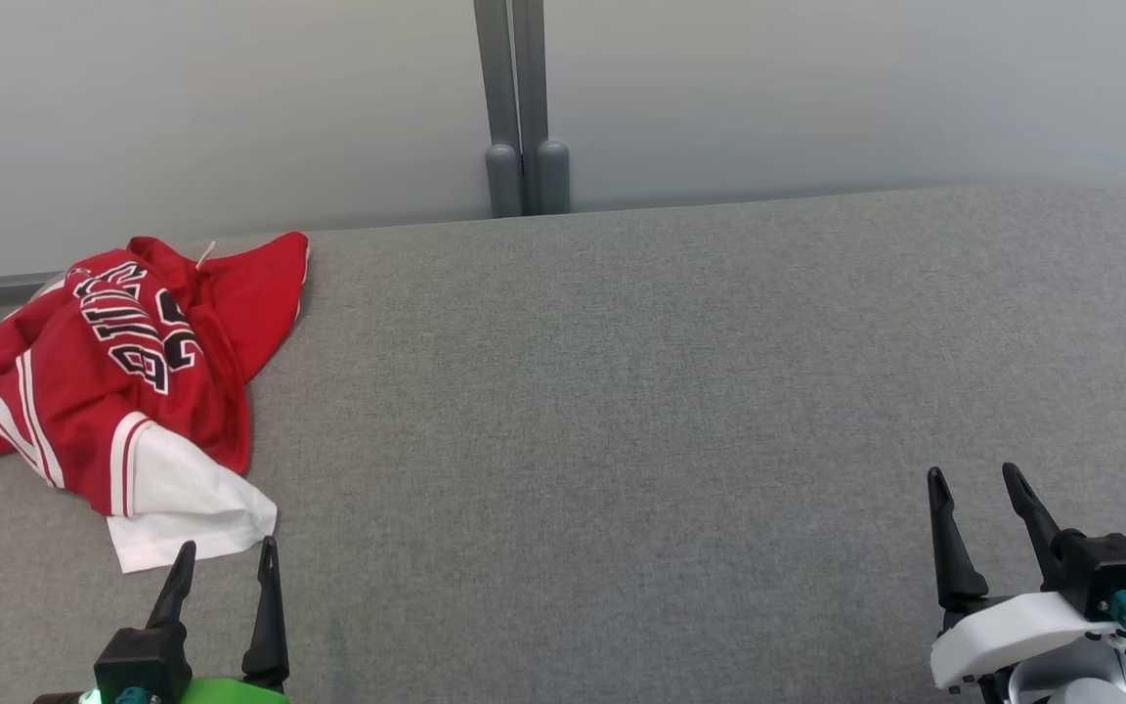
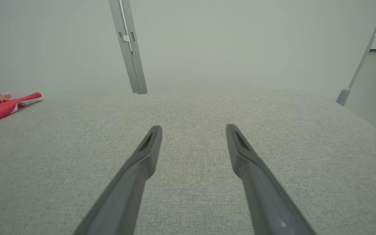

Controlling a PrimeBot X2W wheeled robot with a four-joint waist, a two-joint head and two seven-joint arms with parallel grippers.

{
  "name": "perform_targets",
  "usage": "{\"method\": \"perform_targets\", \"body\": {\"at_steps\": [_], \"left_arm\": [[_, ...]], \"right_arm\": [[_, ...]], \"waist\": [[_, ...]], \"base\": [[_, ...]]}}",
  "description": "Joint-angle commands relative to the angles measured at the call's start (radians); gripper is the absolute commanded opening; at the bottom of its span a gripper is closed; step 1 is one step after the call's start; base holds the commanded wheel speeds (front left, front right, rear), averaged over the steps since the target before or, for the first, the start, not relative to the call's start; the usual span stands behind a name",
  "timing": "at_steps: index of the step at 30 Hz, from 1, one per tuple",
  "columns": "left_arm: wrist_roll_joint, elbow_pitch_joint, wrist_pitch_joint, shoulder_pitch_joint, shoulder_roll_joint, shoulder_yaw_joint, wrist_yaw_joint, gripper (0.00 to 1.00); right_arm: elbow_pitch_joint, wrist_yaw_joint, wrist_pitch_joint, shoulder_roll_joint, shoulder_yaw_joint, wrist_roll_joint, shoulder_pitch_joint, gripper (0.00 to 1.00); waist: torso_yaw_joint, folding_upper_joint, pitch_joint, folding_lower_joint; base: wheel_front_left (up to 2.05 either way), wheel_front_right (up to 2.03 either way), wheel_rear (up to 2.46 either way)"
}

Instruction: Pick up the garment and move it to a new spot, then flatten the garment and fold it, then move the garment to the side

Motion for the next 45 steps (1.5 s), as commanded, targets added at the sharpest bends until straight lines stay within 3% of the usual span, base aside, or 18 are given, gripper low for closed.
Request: {"method": "perform_targets", "body": {"at_steps": [1, 7, 17, 24, 28, 34, 38, 45], "left_arm": [[-0.004, 0.002, -0.003, -0.002, -0.004, 0.005, -0.002, 1.0], [0.004, 0.004, -0.003, -0.001, -0.007, 0.016, -0.006, 1.0], [-0.001, 0.014, -0.002, 0.038, -0.015, 0.027, -0.002, 1.0], [-0.009, 0.0, -0.002, 0.064, -0.017, 0.057, 0.0, 1.0], [-0.014, -0.011, -0.002, 0.051, -0.019, 0.059, -0.004, 1.0], [-0.045, 0.017, -0.002, -0.044, -0.021, -0.005, -0.012, 1.0], [-0.073, 0.099, 0.007, -0.215, -0.021, -0.091, -0.018, 1.0], [-0.131, 0.274, 0.175, -0.601, -0.01, -0.168, -0.018, 1.0]], "right_arm": [[0.0, 0.0, -0.003, -0.005, 0.001, 0.0, 0.006, 1.0], [-0.023, 0.0, -0.003, -0.006, 0.027, -0.003, 0.011, 1.0], [-0.009, 0.0, -0.003, -0.003, 0.099, 0.001, 0.026, 1.0], [0.0, 0.0, -0.003, 0.003, 0.157, 0.02, -0.005, 1.0], [0.001, 0.0, -0.003, 0.002, 0.177, 0.016, -0.017, 1.0], [-0.022, 0.0, -0.003, -0.026, 0.187, 0.014, -0.047, 1.0], [-0.054, 0.0, -0.003, -0.065, 0.189, 0.011, -0.099, 1.0], [-0.104, 0.0, -0.003, -0.105, 0.2, 0.029, -0.216, 1.0]], "waist": [[0.002, 0.0, 0.001, 0.0], [0.048, 0.0, 0.004, 0.0], [0.305, 0.0, -0.017, 0.0], [0.415, 0.0, -0.023, 0.0], [0.416, 0.0, -0.011, 0.0], [0.358, 0.0, 0.071, 0.0], [0.303, 0.0, 0.191, 0.0], [0.199, 0.0, 0.41, 0.0]], "base": [[0.0, 0.0, 0.0], [0.0, 0.0, 0.0], [0.0, 0.0, 0.0], [0.0, 0.0, 0.0], [0.0, 0.0, 0.0], [0.0, 0.0, 0.0], [0.0, 0.0, 0.0], [0.0, 0.0, 0.0]]}}
